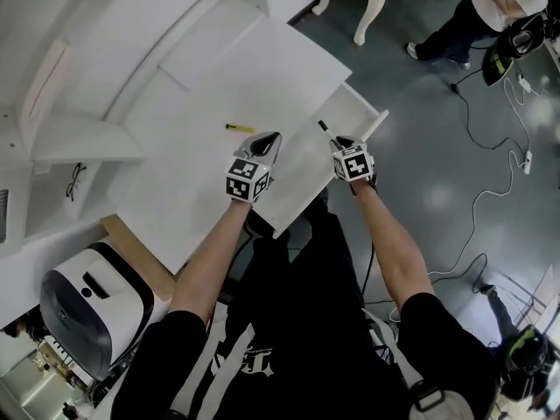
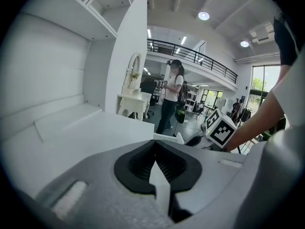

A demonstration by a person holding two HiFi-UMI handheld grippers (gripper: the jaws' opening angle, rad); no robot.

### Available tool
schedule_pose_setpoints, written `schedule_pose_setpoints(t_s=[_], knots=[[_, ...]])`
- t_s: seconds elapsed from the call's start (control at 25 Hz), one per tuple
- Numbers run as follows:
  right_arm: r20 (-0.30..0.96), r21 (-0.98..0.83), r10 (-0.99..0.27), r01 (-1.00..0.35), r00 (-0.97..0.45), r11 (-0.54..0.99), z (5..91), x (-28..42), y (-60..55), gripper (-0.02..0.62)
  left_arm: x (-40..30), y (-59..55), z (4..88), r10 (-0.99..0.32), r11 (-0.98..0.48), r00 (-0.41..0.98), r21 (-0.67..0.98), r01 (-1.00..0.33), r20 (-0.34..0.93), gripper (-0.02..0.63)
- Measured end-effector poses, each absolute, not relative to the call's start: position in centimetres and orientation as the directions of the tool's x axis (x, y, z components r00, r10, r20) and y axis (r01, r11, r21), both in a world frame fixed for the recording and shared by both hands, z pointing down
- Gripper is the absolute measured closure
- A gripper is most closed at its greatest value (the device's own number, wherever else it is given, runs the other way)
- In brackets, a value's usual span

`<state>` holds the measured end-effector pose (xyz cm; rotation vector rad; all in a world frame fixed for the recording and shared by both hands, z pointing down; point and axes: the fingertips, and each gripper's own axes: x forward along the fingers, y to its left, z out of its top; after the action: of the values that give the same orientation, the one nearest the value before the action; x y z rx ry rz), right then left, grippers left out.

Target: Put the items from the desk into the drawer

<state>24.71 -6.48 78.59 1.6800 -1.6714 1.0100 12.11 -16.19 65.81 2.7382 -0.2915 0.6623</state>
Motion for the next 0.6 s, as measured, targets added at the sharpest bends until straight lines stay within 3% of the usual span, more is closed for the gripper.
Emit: schedule_pose_setpoints(t_s=[0.6], knots=[[0.874, -0.141, -0.474, -0.990, -0.111, -0.028, 84.1, 22.5, -8.5, 0.522, 7.5, -18.1, 69.3, -0.210, -0.877, 0.832, 0.278, -0.393, 0.513, 0.601]])
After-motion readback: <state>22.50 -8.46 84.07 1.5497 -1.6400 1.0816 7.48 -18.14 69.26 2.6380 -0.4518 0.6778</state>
